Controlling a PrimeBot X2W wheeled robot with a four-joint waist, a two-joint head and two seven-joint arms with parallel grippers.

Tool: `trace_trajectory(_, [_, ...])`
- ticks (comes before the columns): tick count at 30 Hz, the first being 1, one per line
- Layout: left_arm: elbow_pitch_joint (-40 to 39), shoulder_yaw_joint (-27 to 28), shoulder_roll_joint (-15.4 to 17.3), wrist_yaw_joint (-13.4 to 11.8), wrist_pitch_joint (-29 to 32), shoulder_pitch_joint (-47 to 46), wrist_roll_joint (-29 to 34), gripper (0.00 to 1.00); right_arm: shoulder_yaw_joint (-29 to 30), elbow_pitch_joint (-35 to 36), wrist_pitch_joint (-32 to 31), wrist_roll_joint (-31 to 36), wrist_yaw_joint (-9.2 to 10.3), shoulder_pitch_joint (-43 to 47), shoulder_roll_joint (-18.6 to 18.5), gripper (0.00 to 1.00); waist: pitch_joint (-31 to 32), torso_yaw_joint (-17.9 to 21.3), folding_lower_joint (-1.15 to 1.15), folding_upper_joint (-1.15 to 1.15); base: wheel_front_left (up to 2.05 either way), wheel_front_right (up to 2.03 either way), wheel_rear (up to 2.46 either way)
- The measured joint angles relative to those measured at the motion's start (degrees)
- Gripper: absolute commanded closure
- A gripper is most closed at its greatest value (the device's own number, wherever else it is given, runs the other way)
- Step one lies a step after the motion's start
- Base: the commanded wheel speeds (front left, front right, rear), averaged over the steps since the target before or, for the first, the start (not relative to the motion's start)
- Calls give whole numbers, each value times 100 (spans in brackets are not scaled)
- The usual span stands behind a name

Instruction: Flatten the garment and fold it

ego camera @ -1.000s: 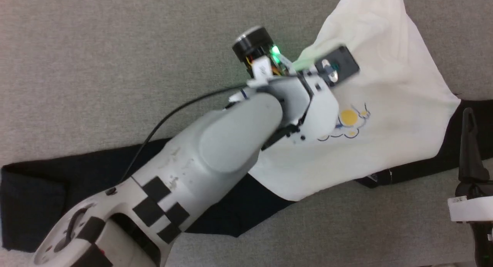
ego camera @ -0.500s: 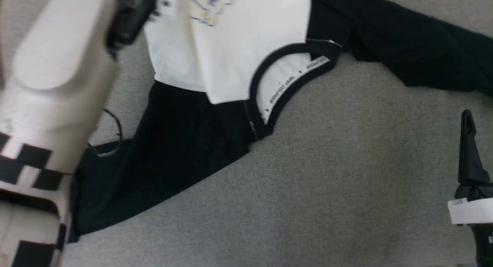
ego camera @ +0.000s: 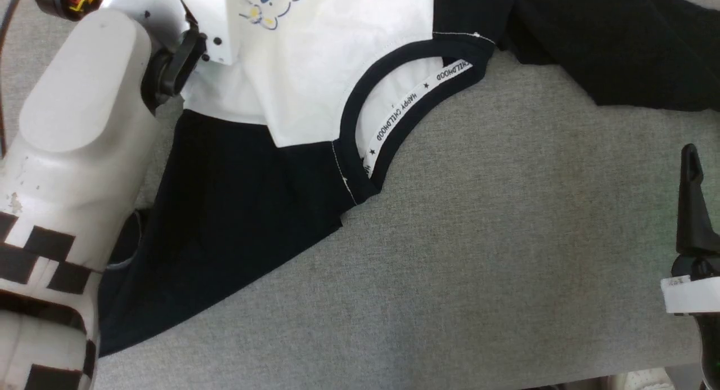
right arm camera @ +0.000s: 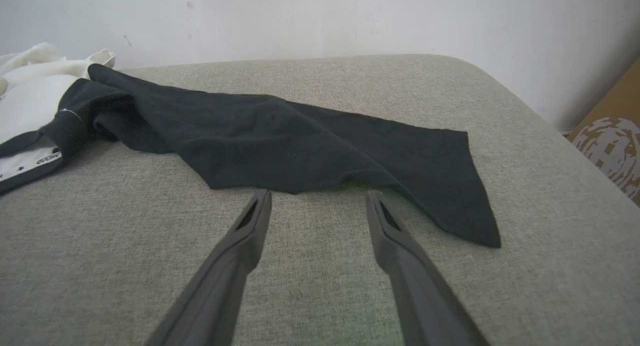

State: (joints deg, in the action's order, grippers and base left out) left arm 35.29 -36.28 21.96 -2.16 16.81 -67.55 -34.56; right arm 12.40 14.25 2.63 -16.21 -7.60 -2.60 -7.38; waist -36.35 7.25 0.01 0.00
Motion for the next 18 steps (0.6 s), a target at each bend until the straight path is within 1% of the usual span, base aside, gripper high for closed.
trace_trajectory(4, [-226,88,-58,11,-227,25,-120,0,-30,-29,-2,2,0,0,2,0,134,-37,1,0,0,0,0])
trace_trajectory(8, [-804,191,81,2,-603,41,-93,0,-67,-43,-10,19,0,33,37,0,387,-116,0,0,0,0,0])
trace_trajectory(12, [-1651,366,250,-276,-1117,452,-44,0,-63,-47,-56,77,0,153,137,0,723,-224,-1,0,0,0,0])
trace_trajectory(15, [-2444,428,307,-582,-1501,1161,-14,0,-32,-40,-94,109,0,296,218,0,982,-308,-1,0,0,0,0])
trace_trajectory(18, [-3260,506,380,-992,-1986,1982,79,0,-31,-16,-131,152,0,416,280,0,1228,-396,-1,0,0,0,0])
